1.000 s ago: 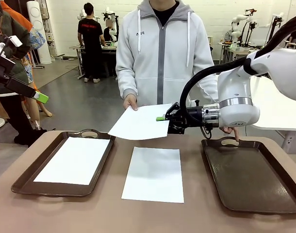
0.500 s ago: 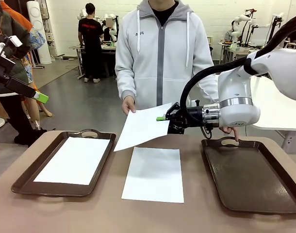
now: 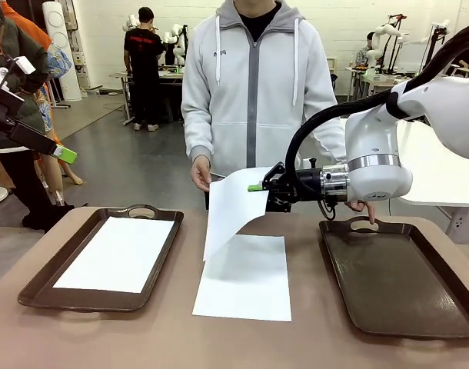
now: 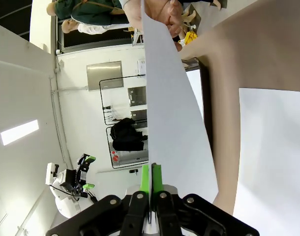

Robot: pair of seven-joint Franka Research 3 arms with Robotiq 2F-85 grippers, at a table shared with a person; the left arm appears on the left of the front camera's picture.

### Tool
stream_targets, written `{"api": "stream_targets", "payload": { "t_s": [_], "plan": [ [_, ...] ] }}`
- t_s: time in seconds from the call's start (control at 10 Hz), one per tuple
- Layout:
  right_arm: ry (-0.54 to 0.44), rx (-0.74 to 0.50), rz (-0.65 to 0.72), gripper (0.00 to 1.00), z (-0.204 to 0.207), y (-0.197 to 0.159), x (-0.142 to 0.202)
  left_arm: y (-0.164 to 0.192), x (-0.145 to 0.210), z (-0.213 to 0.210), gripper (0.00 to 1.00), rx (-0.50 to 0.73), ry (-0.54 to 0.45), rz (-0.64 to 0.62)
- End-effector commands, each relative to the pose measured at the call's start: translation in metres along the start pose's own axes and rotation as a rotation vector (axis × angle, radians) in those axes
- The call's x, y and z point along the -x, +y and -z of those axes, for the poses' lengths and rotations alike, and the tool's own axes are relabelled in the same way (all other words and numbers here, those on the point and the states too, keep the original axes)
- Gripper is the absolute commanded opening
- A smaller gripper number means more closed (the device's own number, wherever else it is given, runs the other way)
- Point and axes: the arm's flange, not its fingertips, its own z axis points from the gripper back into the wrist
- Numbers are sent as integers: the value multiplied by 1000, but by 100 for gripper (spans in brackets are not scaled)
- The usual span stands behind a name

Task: Sort the A4 documents.
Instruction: Receive the A4 Paper, then place the A4 Paper in the designated Handle tray.

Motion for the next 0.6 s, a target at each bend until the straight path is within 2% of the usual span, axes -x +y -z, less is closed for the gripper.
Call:
{"api": "stream_targets", "payload": {
  "t_s": [0.0,0.5],
  "plan": [
    [-2,1,0,0,0,0,0,0,1,1,100,-4,5,14],
    [-2,1,0,0,0,0,0,0,1,1,100,-4,5,14]
  ]
}}
